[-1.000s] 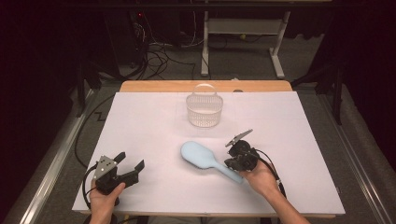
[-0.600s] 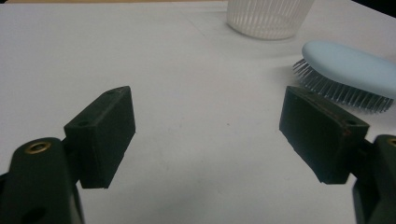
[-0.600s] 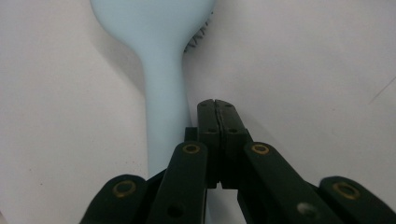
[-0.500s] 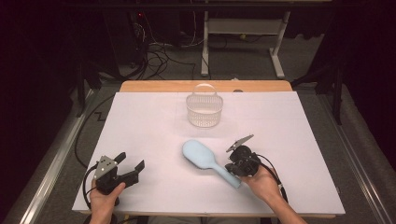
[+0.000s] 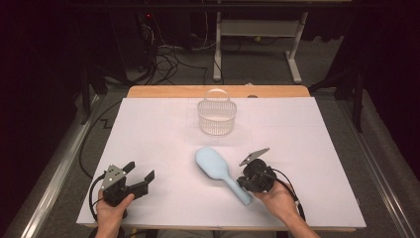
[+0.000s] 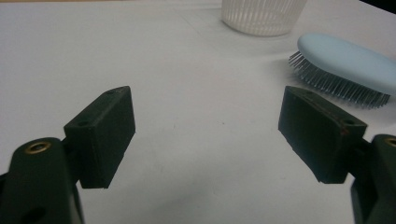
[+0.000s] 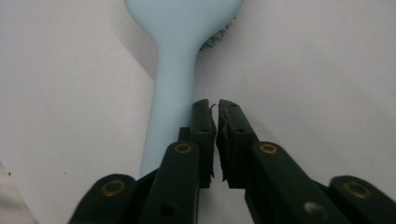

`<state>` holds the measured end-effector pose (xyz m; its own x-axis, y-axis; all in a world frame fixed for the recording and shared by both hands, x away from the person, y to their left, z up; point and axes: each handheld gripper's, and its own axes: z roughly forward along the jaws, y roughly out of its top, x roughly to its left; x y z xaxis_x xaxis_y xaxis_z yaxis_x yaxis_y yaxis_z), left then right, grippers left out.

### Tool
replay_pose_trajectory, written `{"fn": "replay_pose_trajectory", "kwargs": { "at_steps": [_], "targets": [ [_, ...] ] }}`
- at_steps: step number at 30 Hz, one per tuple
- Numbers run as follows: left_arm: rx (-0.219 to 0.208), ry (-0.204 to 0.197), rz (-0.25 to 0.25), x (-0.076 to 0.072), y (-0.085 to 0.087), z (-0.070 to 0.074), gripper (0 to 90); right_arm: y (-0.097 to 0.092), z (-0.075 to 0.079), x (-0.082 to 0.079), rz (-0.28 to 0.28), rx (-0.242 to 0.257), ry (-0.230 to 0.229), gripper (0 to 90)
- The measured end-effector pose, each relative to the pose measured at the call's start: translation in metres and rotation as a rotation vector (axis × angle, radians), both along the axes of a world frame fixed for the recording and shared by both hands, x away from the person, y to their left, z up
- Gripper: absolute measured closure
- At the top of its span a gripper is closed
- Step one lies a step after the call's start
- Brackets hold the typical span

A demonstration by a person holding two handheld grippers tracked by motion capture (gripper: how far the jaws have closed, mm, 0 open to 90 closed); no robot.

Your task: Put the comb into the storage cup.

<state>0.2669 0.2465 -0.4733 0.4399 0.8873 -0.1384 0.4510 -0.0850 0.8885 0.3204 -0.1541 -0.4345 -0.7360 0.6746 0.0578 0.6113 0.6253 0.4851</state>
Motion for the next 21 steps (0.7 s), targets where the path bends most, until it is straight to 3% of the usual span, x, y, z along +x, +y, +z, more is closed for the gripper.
{"fn": "replay_pose_trajectory", "kwargs": {
  "at_steps": [4,8,13,21],
  "targets": [
    [0.002,0.002,-0.001,0.001,0.000,0.000,19.7,-0.007,0.006,-0.001,-0.037,0.054,-0.028,73.4],
    [0.003,0.001,-0.005,0.001,-0.003,0.000,19.6,-0.004,0.011,-0.002,-0.034,0.092,-0.036,64.5],
    [0.003,0.000,-0.011,0.000,-0.003,0.001,19.1,0.014,0.008,-0.003,0.016,0.078,-0.040,59.9],
    [0.000,-0.007,-0.018,-0.001,-0.006,0.002,19.1,0.033,0.000,0.001,0.035,0.018,-0.023,59.9]
  ]
}}
